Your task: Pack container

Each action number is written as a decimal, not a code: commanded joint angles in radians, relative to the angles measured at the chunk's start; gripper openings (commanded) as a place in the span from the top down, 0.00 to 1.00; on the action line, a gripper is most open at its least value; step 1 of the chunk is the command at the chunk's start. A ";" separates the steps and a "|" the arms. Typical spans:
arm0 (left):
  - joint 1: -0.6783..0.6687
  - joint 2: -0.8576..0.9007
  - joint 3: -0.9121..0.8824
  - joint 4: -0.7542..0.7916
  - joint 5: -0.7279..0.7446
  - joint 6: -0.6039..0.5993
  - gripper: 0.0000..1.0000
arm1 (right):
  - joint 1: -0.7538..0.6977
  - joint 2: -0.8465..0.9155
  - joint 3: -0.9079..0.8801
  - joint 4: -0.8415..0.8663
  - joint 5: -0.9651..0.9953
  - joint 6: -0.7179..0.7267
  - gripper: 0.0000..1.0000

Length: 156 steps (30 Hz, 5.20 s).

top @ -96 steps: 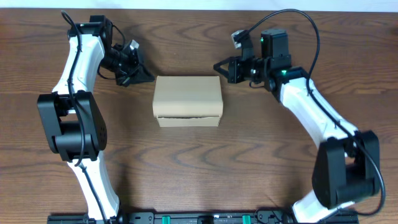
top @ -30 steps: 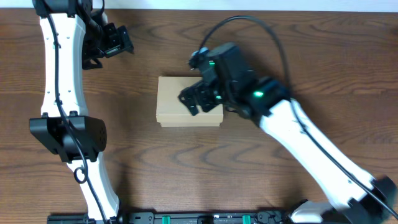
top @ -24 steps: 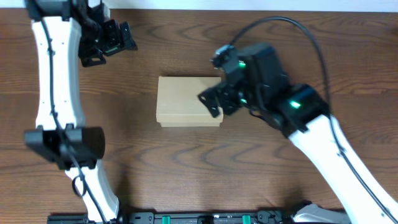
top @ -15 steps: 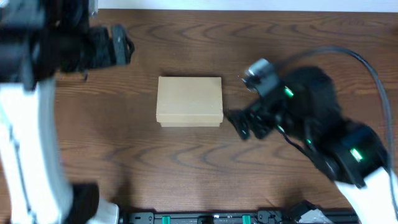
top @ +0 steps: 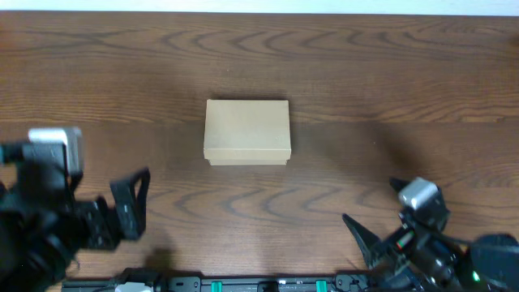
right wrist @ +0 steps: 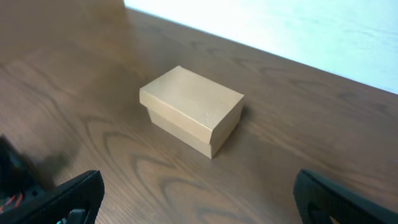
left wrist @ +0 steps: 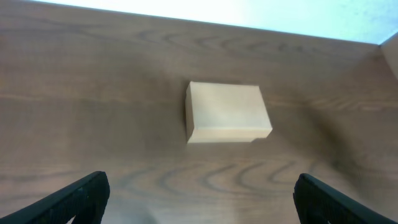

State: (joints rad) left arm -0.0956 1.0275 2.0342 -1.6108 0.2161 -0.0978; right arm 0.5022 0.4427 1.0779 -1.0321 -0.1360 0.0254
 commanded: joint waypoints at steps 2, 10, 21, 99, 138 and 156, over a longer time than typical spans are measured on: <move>-0.005 -0.177 -0.166 -0.062 -0.017 0.005 0.05 | -0.006 -0.105 -0.060 -0.011 0.009 0.080 0.01; -0.005 -0.537 -0.398 -0.051 -0.016 -0.036 0.04 | -0.006 -0.238 -0.133 -0.019 0.009 0.083 0.01; -0.005 -0.775 -0.478 -0.051 -0.052 -0.041 0.04 | -0.006 -0.245 -0.137 -0.028 0.016 0.082 0.01; 0.031 -0.954 -1.920 1.226 -0.485 -0.134 0.05 | -0.006 -0.245 -0.137 -0.203 0.012 0.083 0.01; 0.031 -0.954 -1.920 1.226 -0.485 -0.134 0.04 | -0.351 -0.437 -0.911 0.270 0.234 0.143 0.01; 0.031 -0.954 -1.920 1.226 -0.485 -0.134 0.05 | -0.351 -0.437 -0.911 0.270 0.234 0.143 0.01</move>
State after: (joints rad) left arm -0.0681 0.0822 0.1364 -0.3840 -0.2474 -0.2417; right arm 0.1600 0.0154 0.1749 -0.7612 0.0868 0.1532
